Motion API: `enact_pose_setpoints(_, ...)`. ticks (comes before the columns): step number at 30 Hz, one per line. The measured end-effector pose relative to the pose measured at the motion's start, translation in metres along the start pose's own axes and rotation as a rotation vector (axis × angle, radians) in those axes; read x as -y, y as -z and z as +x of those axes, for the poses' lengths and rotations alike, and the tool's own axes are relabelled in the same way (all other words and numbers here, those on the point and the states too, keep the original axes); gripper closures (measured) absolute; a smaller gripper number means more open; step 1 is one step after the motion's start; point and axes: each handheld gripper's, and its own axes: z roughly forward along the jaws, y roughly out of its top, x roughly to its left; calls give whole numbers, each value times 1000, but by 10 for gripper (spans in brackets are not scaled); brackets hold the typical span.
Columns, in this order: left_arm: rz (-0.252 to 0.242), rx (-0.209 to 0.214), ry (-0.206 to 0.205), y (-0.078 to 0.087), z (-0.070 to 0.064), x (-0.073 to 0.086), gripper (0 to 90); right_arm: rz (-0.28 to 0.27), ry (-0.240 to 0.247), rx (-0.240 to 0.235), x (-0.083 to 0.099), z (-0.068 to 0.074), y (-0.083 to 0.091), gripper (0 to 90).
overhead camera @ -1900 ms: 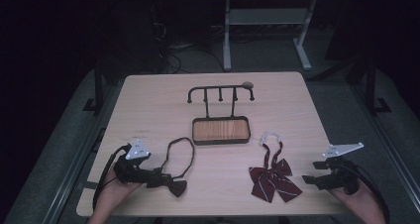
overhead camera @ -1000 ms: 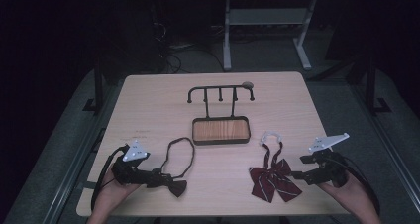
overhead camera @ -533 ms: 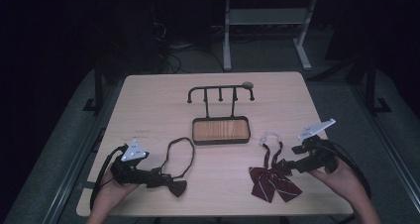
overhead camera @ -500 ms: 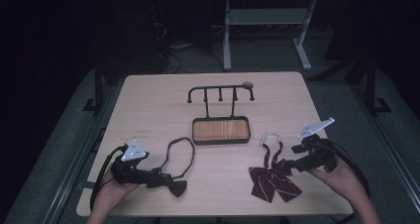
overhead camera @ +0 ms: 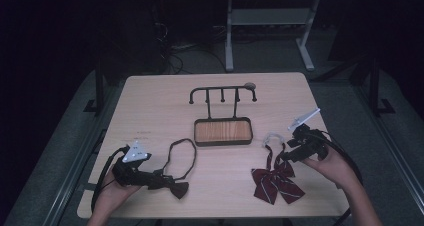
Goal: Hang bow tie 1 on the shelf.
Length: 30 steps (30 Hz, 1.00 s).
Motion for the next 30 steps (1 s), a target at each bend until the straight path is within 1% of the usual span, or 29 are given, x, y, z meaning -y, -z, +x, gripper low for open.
enact_pose_setpoints(2,7,-1,-14,0,1,0,299,3,0,-5,-3,-3,-2,365)
enact_pose_setpoints(5,8,-2,-10,0,1,0,297,13,-1,-7,-9,-5,-4,370)
enact_pose_setpoints(9,12,0,-11,0,1,0,297,40,-3,-7,-15,-11,-8,375)
enact_pose_setpoints(14,13,1,-12,0,1,0,295,53,-8,-3,-23,-16,-11,383)
enact_pose_setpoints(16,17,0,-13,0,1,0,292,49,-10,-3,-25,-18,-11,386)
enact_pose_setpoints(19,17,0,-14,-1,1,0,291,54,-15,2,-30,-20,-12,397)
enact_pose_setpoints(22,18,-4,-16,0,1,0,291,77,-17,15,-36,-24,-17,410)
enact_pose_setpoints(28,15,-5,-15,0,1,0,290,97,-54,14,-39,-36,-24,426)
enact_pose_setpoints(30,16,-2,-14,0,2,0,289,113,-69,13,-38,-40,-28,434)
